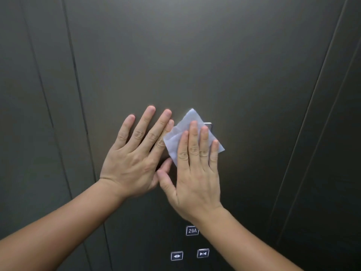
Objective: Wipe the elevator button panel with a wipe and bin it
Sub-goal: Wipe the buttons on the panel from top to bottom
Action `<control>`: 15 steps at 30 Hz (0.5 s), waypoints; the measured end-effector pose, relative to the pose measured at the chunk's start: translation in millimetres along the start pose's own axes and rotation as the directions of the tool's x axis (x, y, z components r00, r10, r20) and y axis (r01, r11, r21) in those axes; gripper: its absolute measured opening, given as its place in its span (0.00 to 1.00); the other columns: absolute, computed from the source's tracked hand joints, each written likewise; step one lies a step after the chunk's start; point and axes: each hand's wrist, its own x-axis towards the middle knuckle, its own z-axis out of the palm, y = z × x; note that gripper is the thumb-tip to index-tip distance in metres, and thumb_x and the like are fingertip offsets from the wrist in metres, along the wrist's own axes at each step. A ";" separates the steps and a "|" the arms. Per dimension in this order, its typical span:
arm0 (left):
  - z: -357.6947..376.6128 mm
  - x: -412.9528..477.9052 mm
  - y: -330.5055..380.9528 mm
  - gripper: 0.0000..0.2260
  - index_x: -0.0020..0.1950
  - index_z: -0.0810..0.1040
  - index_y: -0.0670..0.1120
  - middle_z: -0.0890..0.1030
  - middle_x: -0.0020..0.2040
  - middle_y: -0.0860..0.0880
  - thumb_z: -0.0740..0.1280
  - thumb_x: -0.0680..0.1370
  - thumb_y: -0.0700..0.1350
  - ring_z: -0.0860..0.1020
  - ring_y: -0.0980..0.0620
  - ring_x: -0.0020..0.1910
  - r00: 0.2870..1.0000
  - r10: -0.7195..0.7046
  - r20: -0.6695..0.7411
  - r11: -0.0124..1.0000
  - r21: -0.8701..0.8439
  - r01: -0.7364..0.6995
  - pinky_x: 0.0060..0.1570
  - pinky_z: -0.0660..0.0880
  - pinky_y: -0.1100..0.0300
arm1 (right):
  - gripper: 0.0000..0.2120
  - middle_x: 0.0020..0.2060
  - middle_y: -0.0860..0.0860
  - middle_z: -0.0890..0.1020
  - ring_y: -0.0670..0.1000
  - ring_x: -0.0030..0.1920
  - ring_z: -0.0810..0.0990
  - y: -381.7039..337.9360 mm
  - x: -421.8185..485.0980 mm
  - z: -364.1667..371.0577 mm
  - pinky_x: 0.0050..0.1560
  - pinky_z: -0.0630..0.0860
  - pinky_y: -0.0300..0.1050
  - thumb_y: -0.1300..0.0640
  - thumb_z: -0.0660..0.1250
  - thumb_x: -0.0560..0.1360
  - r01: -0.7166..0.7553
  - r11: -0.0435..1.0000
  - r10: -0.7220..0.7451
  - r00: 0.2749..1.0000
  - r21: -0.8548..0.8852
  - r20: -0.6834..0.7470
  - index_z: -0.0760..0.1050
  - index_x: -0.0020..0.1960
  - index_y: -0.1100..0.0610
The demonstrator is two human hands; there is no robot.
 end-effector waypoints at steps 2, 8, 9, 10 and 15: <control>-1.2 -0.7 0.5 0.33 0.81 0.59 0.40 0.58 0.82 0.43 0.59 0.81 0.55 0.51 0.40 0.83 1.000 -0.003 0.012 1.000 -0.001 0.003 0.79 0.49 0.41 | 0.38 0.79 0.61 0.49 0.61 0.80 0.47 10.2 -2.2 -2.8 0.79 0.49 0.64 0.38 0.50 0.82 0.009 1.000 -0.008 1.000 -0.027 0.006 0.50 0.79 0.65; -1.0 -1.7 2.0 0.34 0.82 0.57 0.40 0.56 0.82 0.43 0.59 0.81 0.56 0.51 0.39 0.83 0.999 -0.010 0.032 1.000 0.002 0.010 0.79 0.50 0.40 | 0.38 0.79 0.63 0.50 0.63 0.80 0.47 26.2 -6.2 -8.4 0.79 0.48 0.65 0.40 0.50 0.82 -0.063 0.997 0.062 0.998 -0.051 -0.011 0.47 0.79 0.67; -0.5 -1.7 1.9 0.34 0.82 0.57 0.40 0.56 0.82 0.43 0.59 0.81 0.56 0.51 0.39 0.82 1.000 -0.008 0.029 1.000 0.002 0.008 0.79 0.50 0.40 | 0.38 0.79 0.63 0.50 0.63 0.81 0.47 19.4 -12.7 -4.3 0.79 0.48 0.64 0.40 0.52 0.82 -0.025 0.999 0.025 1.000 -0.032 0.014 0.48 0.79 0.66; 0.4 -1.8 1.4 0.34 0.82 0.57 0.39 0.56 0.82 0.42 0.58 0.81 0.56 0.52 0.39 0.82 1.000 -0.006 0.025 1.000 0.003 0.006 0.79 0.50 0.40 | 0.38 0.80 0.63 0.51 0.63 0.81 0.48 13.1 -21.7 0.1 0.79 0.48 0.64 0.41 0.54 0.81 0.014 1.000 -0.013 0.999 -0.013 0.038 0.51 0.79 0.66; 1.3 -7.2 5.6 0.32 0.82 0.57 0.41 0.57 0.82 0.43 0.59 0.82 0.54 0.51 0.39 0.82 1.000 -0.011 0.011 1.000 -0.008 0.011 0.79 0.50 0.39 | 0.38 0.80 0.60 0.53 0.62 0.81 0.52 11.9 -82.1 13.1 0.78 0.52 0.62 0.43 0.61 0.78 0.050 0.999 -0.047 0.991 -0.020 0.129 0.55 0.79 0.64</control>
